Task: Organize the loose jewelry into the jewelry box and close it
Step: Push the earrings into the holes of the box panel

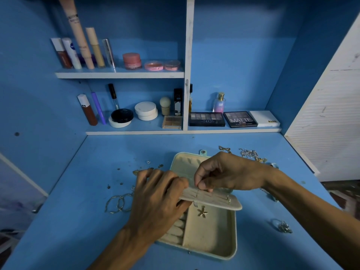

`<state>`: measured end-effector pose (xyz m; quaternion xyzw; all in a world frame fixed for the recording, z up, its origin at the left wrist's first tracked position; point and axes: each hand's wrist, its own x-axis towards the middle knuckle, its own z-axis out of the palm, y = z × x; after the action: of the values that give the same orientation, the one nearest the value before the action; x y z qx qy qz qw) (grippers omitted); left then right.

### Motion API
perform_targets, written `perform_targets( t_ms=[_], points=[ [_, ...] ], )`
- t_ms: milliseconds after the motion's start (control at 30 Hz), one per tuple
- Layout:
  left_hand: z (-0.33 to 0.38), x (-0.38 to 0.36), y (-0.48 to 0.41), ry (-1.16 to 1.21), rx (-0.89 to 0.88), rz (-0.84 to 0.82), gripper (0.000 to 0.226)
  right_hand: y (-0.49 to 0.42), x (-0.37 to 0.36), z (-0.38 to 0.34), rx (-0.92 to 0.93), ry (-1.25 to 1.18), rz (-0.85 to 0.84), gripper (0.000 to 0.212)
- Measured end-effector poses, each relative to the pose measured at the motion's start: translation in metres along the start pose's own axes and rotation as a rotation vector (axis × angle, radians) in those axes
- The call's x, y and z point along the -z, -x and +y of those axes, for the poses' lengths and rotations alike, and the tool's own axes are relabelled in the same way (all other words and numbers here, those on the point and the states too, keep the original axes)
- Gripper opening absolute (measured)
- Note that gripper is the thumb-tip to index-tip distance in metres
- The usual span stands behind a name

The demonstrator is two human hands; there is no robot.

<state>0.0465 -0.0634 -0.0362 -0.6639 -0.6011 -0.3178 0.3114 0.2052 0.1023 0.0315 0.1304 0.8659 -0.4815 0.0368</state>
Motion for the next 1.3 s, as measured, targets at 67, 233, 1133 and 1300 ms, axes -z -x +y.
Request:
perform_targets(
  t_ms=[67,233,1133,1300],
  points=[
    [0.0,-0.001,0.001,0.003,0.001,-0.001,0.028,0.0,0.0,0.0,0.004,0.012,0.0,0.009],
    [-0.001,-0.001,0.001,0.001,-0.001,-0.004,0.028,-0.003,0.001,-0.006,-0.026,0.116,-0.015,0.009],
    [0.001,-0.001,-0.001,-0.002,-0.013,0.041,0.023,-0.01,0.005,-0.024,-0.112,0.229,-0.062,0.018],
    [0.0,-0.003,-0.001,-0.006,-0.014,0.024,0.029,-0.012,0.006,-0.021,-0.131,0.223,-0.077,0.016]
  ],
)
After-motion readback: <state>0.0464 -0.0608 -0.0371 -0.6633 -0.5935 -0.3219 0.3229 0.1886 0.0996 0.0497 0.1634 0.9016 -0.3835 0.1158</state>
